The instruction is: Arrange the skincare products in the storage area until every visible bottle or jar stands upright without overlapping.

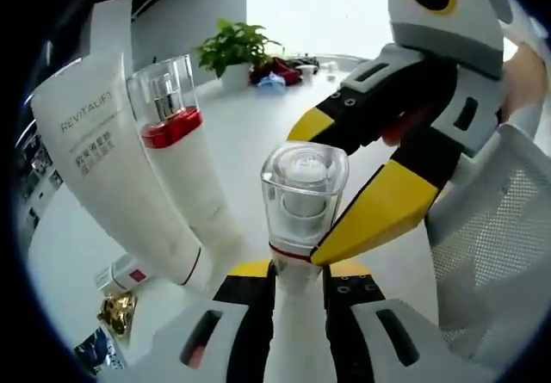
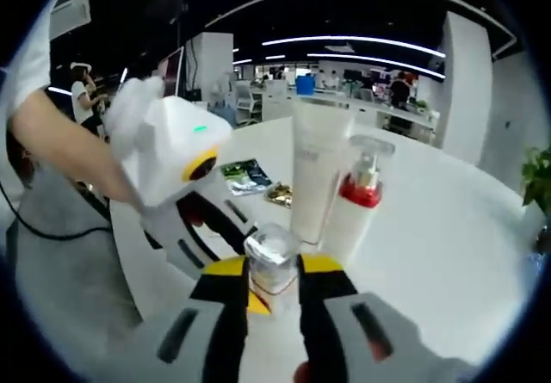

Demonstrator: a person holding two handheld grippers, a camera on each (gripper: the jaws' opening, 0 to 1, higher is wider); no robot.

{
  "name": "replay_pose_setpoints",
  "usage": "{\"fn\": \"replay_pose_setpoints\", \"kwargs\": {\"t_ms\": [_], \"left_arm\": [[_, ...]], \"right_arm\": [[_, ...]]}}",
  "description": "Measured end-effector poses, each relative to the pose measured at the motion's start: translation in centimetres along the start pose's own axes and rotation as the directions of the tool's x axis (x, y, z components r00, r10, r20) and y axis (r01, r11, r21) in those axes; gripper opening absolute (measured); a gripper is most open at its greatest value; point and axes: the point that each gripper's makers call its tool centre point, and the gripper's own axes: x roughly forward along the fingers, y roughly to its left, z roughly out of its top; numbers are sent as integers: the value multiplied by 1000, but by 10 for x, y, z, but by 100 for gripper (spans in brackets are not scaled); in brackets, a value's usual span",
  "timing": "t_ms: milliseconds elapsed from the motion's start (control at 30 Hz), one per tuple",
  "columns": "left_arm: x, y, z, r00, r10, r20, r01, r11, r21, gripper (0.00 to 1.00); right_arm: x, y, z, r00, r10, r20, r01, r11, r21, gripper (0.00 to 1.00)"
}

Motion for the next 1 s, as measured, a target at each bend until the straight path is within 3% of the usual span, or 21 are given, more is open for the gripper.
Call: {"fn": "replay_pose_setpoints", "kwargs": {"t_ms": [700, 867, 1000], "left_arm": [[11, 29, 9, 999, 35, 38, -34, 999, -26, 16], [13, 27, 11, 999, 16, 32, -16, 1000, 12, 16], [15, 24, 13, 1000, -25, 15, 24, 998, 62, 17]], "right_arm": [[10, -33, -1, 998, -69, 12, 68, 996, 59, 19], [9, -34, -3, 997, -80, 13, 79, 994, 74, 20], [6, -32, -6, 994, -112, 16, 108, 981, 163, 20]]}}
